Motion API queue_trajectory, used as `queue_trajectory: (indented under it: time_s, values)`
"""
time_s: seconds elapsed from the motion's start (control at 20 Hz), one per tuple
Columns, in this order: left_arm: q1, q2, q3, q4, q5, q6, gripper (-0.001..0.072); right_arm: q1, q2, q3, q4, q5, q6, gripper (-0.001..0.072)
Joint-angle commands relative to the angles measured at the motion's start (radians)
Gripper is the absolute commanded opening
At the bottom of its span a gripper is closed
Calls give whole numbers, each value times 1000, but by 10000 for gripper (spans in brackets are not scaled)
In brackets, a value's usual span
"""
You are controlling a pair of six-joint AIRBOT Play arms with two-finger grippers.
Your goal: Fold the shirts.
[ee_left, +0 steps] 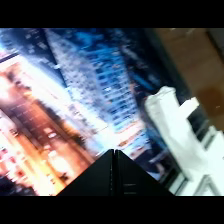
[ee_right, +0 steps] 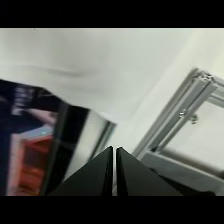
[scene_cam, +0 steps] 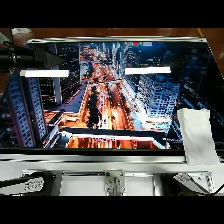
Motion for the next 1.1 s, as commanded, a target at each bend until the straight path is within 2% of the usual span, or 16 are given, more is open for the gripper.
queue_trajectory:
  time_s: [0.0, 0.05, 0.1, 0.15, 0.2, 0.25, 0.35, 0.4, 0.45, 0.5, 0.6, 0.7, 0.95, 1.05]
  values:
    - [-11, 0, 0, 259, -39, -66, 41, 1, 90, 144, 404, 13, 50, 556]
    - [-23, 0, 0, 343, -46, -78, 41, 5, 115, 159, 599, -78, 36, 681]
    - [-43, 0, 0, 445, -48, -101, 41, 18, 138, 160, 814, -156, -7, 681]
    - [-71, -2, 0, 572, -48, -171, 42, 50, 152, 160, 957, -204, -36, 681]
    - [-108, -4, 0, 692, -58, -242, 42, 100, 162, 160, 1012, -228, -39, 680]
    - [-151, -7, 0, 801, -83, -277, 42, 166, 170, 160, 976, -211, -44, 680]
    - [-256, -21, 0, 990, -138, -293, 71, 360, 185, 160, 673, -148, -58, 680]
    - [-305, -32, 0, 1035, -149, -293, 268, 483, 188, 160, 451, -119, -51, 680]
    - [-338, -43, 0, 1038, -148, -307, 603, 595, 188, 160, 257, -100, -28, 681]
    - [-366, -55, 0, 1038, -138, -333, 714, 705, 188, 160, 97, -97, 3, 681]
    - [-402, -89, 0, 1037, -119, -353, 714, 864, 188, 160, -55, -109, 41, 681]
    - [-408, -122, 0, 1037, -121, -369, 714, 965, 188, 160, -117, -145, 80, 681]
    - [-389, -124, 0, 1037, -112, -372, 714, 1085, 188, 160, -80, -143, 93, 681]
    - [-387, -125, 0, 1035, -68, -415, 714, 1097, 188, 160, -76, -143, 93, 680]
